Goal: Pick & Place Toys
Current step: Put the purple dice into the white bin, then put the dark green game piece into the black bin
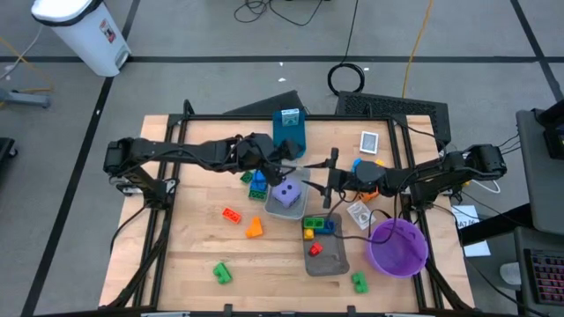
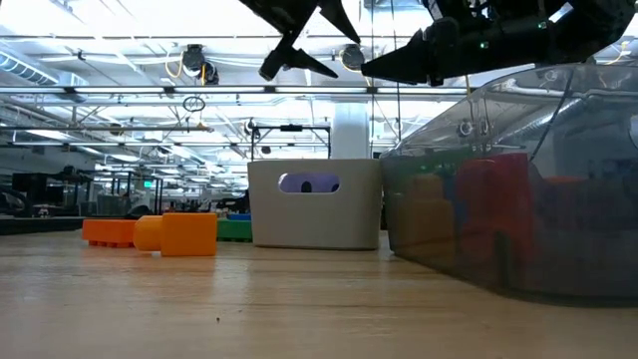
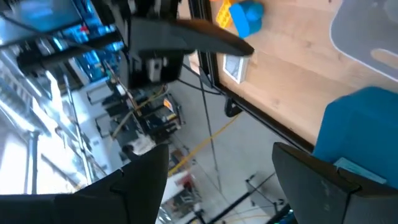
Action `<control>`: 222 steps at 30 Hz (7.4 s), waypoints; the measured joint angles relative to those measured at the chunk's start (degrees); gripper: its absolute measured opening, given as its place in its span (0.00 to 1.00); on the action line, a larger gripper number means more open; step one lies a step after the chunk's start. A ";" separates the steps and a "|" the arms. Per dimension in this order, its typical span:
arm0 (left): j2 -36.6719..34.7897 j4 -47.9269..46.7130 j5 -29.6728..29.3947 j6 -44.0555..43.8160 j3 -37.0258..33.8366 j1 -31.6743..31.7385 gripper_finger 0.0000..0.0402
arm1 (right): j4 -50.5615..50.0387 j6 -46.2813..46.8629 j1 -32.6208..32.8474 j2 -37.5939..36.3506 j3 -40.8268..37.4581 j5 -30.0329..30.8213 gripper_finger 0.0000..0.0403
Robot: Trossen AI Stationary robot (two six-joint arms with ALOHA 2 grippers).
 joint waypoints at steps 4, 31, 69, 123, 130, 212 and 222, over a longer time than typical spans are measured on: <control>0.00 -0.02 0.01 2.76 0.00 -1.56 0.73 | -2.16 2.36 0.02 0.00 0.00 -0.02 0.49; -0.07 -18.85 19.28 -102.34 -2.95 -0.32 0.73 | -4.17 20.44 4.81 7.40 0.00 -8.98 0.49; 9.95 -7.52 36.33 -103.59 -6.34 -2.20 0.33 | -2.54 19.17 4.76 9.24 0.04 -4.26 0.20; 14.05 -7.62 23.64 -106.14 -6.38 0.67 0.71 | -2.99 19.18 4.76 9.25 0.04 -4.28 0.19; 14.05 -7.50 19.83 -107.17 -6.38 0.67 0.80 | -3.02 19.18 4.75 9.25 0.04 -4.31 0.19; -3.75 -8.62 18.97 -97.62 -6.36 1.79 0.78 | -3.99 17.36 4.74 9.22 0.00 -4.50 0.19; -18.00 -17.78 17.73 -94.67 -6.35 2.31 0.78 | 7.54 17.21 3.84 9.22 0.00 -4.50 0.19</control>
